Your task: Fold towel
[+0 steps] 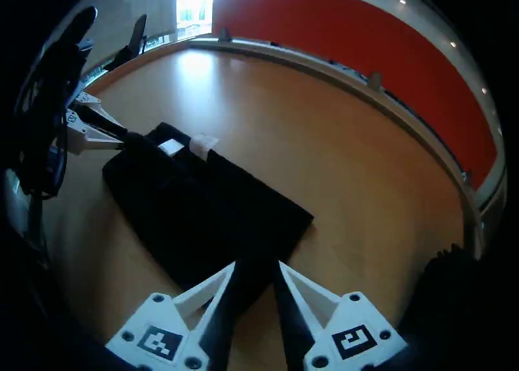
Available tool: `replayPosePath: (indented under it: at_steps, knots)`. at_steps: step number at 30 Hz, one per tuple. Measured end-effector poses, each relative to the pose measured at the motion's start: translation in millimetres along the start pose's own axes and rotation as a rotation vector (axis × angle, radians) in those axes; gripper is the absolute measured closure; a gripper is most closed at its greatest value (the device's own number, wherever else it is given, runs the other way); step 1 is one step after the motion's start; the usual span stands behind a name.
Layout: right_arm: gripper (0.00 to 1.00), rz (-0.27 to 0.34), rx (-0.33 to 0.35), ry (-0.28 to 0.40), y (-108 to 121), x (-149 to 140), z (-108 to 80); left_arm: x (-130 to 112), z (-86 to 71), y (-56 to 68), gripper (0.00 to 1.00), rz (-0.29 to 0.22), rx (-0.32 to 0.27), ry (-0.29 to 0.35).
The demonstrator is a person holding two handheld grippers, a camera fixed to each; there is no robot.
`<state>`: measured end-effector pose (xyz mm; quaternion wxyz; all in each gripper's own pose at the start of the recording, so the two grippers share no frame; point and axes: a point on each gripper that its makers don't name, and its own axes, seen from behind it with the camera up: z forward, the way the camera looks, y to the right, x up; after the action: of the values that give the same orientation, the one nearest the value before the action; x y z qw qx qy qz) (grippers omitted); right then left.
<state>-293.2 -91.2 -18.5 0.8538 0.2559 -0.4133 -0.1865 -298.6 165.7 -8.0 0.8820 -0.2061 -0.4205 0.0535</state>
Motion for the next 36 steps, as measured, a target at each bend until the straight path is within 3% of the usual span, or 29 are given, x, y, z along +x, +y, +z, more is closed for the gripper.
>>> replayPosePath:
  at_steps: [2,5,6,16,27,36]
  knots:
    - [0.49,0.004,-0.014,-0.001,4,0,2.1,-1,1.7,-1.8,0.58,-0.002,0.006,-0.003]
    - [0.31,0.009,-0.034,0.002,9,1,4.2,-1,3.8,-4.4,0.42,0.0,0.014,-0.007]
    - [0.31,0.011,-0.039,0.003,10,2,4.9,-1,4.5,-5.4,0.36,0.002,0.017,-0.009]
    - [0.23,0.019,-0.067,0.015,22,11,10.6,4,11.1,-17.3,0.2,0.029,0.05,-0.016]
    - [0.18,0.016,-0.099,0.044,42,33,13.2,29,15.2,-35.6,0.2,0.045,0.097,0.012]
    - [0.18,0.007,-0.124,0.082,54,49,3.5,45,1.4,-47.7,0.2,0.02,0.13,0.051]
